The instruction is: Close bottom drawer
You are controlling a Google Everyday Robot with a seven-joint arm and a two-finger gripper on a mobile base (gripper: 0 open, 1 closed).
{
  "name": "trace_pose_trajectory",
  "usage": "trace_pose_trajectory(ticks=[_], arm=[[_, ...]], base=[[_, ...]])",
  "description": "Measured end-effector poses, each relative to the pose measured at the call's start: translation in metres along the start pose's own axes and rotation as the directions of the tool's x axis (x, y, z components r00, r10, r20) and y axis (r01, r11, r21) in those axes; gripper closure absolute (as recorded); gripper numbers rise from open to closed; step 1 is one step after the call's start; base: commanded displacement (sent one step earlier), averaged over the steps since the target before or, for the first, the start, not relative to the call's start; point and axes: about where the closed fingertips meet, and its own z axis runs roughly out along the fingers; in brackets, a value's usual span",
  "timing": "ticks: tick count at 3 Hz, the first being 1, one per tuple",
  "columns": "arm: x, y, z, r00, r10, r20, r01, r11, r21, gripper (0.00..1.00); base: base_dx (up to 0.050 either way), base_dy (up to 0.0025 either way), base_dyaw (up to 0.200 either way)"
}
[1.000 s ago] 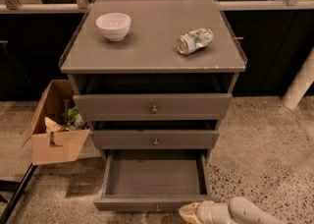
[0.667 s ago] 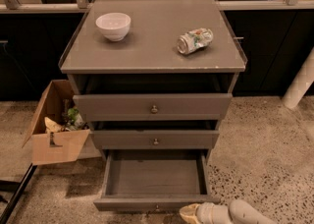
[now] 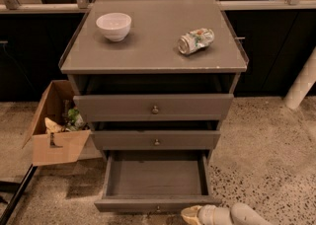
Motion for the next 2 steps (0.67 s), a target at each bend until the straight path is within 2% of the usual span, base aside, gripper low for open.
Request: trace_pose_trajectory(ticks=[2], arm=[[0.015,-0.010,0.016,0.999,0.042,0.010,-0.041,0.9991,-0.011,1.00]], base=[[0.000,0.00000,0.000]])
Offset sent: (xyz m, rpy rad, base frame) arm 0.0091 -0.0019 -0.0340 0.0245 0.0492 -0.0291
